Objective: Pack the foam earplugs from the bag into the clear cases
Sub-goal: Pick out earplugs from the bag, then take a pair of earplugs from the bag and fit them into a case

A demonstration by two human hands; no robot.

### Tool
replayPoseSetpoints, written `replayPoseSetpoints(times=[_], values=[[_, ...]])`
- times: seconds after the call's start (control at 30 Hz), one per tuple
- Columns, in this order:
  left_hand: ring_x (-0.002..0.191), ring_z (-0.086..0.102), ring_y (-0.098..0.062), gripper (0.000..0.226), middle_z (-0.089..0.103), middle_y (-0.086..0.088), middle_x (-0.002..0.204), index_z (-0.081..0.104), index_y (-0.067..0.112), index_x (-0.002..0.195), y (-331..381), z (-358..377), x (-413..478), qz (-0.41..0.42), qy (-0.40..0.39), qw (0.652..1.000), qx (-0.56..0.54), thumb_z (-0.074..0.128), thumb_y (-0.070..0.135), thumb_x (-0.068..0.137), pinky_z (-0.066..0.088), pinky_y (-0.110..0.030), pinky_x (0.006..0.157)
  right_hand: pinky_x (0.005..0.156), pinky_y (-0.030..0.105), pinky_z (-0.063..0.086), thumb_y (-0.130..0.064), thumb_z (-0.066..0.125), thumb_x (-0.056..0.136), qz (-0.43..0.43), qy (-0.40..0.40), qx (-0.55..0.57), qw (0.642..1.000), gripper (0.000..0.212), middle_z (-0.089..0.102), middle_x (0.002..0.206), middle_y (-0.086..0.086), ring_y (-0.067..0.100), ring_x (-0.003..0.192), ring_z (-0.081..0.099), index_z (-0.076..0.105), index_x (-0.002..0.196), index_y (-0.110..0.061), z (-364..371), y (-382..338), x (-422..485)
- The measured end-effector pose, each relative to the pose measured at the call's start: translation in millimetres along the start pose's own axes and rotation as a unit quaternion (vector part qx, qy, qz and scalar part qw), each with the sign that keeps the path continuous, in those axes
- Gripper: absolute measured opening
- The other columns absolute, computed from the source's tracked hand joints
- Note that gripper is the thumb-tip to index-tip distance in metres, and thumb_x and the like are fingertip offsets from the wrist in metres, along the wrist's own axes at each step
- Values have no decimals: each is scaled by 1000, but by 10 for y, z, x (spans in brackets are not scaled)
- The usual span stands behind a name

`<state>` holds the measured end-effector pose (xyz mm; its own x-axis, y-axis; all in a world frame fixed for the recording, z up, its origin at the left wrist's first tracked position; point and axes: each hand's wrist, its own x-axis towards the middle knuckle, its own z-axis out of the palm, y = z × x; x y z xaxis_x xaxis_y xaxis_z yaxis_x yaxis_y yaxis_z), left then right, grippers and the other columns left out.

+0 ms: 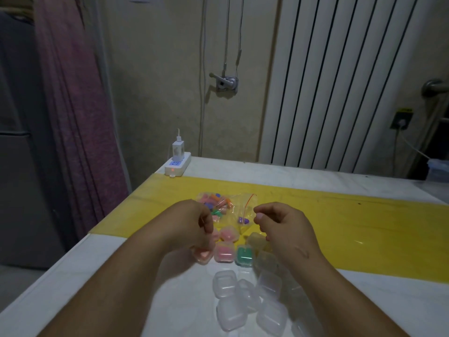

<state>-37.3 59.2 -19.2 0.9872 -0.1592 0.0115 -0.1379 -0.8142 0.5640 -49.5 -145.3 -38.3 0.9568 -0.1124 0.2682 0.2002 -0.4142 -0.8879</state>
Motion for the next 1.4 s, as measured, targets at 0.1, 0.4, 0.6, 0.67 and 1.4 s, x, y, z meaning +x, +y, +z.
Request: replayPoseSetpoints(times=[0.1, 0.4, 0.6, 0.67, 1.4], values=[[61, 55, -3, 15, 61, 11, 63, 68, 20, 68, 22, 69, 18, 15, 12, 999, 35, 82, 18, 69, 44, -21, 59, 66, 14, 42, -17, 61, 91, -13, -5, -78, 997, 15, 68, 88, -15, 5, 85, 61, 71, 94, -28, -11, 28, 21], [98, 52, -15, 31, 61, 10, 101, 61, 34, 98, -5, 179, 203, -40, 259, 965, 16, 70, 9, 80, 51, -35, 83, 86, 23, 46, -13, 52, 96, 19, -68, -207, 976, 26, 69, 113, -4, 12, 105, 61, 71, 110, -22, -35, 26, 216], [109, 48, -17, 38, 61, 9, 113, 65, 34, 111, -58, 254, 310, -17, 255, 965, 60, 65, 10, 82, 43, -33, 90, 89, 27, 50, -7, 52, 90, 39, -115, -248, 961, 29, 69, 113, 1, 18, 103, 62, 72, 109, -19, 147, 68, 408], [109, 49, -17, 35, 63, 8, 112, 68, 33, 109, -105, 278, 318, -23, 255, 965, 56, 64, 10, 83, 45, -33, 90, 85, 24, 49, -8, 60, 87, 37, -112, -266, 957, 26, 70, 111, -1, 17, 101, 63, 73, 106, -20, 208, 33, 511], [87, 60, -17, 13, 67, 0, 97, 71, 20, 96, -220, 363, 398, -16, 259, 965, -24, 65, 14, 86, 51, -32, 78, 62, 11, 42, -7, 54, 91, -62, -218, -229, 947, 29, 61, 88, -4, 14, 83, 55, 62, 67, -21, 651, 6, 839]])
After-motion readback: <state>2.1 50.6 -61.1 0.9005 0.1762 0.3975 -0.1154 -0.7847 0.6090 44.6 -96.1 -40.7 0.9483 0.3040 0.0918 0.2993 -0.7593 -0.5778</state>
